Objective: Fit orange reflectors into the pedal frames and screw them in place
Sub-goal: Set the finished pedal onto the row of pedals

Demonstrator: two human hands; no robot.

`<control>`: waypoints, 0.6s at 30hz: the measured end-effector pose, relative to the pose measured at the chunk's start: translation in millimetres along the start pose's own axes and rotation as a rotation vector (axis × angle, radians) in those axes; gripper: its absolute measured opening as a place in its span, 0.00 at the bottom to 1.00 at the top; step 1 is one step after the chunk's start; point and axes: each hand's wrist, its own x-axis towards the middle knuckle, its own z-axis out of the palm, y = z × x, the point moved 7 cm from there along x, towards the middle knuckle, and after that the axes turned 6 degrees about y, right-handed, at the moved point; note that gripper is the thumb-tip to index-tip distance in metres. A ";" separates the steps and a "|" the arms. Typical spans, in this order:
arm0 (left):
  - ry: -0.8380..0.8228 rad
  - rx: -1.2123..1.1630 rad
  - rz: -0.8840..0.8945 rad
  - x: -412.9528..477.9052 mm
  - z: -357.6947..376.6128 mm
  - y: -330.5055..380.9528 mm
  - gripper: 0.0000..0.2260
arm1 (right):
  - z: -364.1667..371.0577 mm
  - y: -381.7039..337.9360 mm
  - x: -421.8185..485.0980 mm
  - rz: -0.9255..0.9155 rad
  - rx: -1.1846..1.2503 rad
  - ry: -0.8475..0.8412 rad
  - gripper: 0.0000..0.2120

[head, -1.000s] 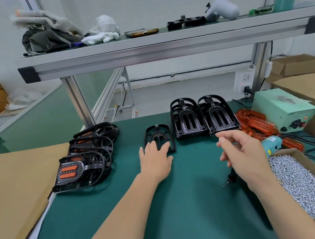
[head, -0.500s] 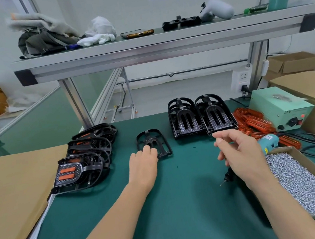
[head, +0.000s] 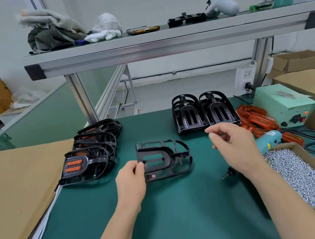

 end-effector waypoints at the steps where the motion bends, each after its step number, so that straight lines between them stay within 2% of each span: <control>1: -0.065 -0.086 -0.078 -2.0 4.3 -8.1 0.11 | -3.3 1.3 3.4 -0.001 -0.031 -0.001 0.08; 4: -0.242 -0.234 -0.169 -14.1 15.8 -16.0 0.13 | -13.7 13.2 23.1 0.009 -0.204 -0.039 0.07; 7: -0.308 -0.171 -0.131 -23.7 22.0 -18.6 0.17 | -22.8 37.6 54.8 0.035 -0.515 -0.121 0.09; 12: -0.084 0.180 0.134 -37.7 18.8 -6.1 0.16 | -36.8 82.3 102.6 0.181 -0.963 -0.216 0.17; 18: -0.014 0.234 0.160 -47.8 19.4 0.8 0.15 | -41.9 129.0 141.1 0.271 -0.995 -0.262 0.23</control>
